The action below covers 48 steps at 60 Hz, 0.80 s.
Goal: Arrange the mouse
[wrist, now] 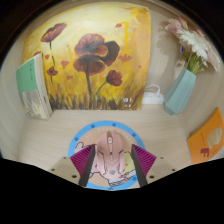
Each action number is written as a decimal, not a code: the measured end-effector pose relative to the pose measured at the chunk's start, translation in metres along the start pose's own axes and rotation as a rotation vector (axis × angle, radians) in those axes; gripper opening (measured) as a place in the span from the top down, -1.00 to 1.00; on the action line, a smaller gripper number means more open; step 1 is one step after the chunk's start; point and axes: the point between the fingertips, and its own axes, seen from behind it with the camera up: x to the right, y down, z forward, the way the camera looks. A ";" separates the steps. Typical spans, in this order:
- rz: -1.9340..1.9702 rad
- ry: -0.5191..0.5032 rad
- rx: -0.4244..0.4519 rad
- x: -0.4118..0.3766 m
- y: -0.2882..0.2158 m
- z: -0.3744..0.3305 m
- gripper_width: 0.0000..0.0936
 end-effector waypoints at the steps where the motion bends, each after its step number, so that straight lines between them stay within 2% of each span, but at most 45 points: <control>1: 0.000 0.003 0.012 0.001 -0.005 -0.006 -0.50; 11: -0.007 -0.028 0.129 0.000 -0.050 -0.093 -0.50; 19: -0.014 -0.051 0.189 0.000 -0.059 -0.167 -0.51; 33: 0.001 -0.116 0.210 -0.012 -0.013 -0.248 -0.50; 48: -0.025 -0.125 0.246 -0.014 0.030 -0.297 -0.50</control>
